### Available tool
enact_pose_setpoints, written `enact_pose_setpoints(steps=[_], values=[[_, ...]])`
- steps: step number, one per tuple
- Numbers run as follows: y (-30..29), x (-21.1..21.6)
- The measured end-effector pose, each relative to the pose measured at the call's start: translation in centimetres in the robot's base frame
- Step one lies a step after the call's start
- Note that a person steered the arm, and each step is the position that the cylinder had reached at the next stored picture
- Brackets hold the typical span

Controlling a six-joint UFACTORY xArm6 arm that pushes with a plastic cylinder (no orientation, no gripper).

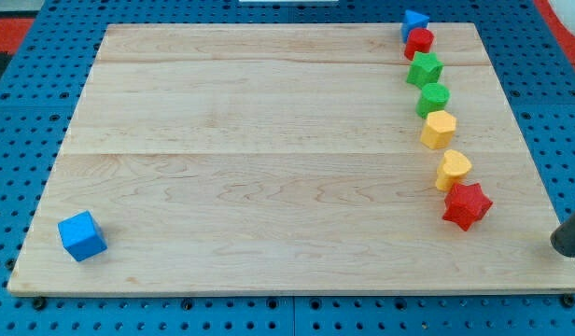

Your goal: Slide the red star to the blue cube

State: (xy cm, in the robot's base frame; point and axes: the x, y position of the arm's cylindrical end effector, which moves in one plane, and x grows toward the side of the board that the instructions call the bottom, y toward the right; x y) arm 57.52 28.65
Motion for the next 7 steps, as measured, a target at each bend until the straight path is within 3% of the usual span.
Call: enact_pose_setpoints(steps=[2,3,4,7], values=[[-3.2,-5.6],[-15.2,-4.2],[-22.5,-3.3],[-37.8,-2.2]])
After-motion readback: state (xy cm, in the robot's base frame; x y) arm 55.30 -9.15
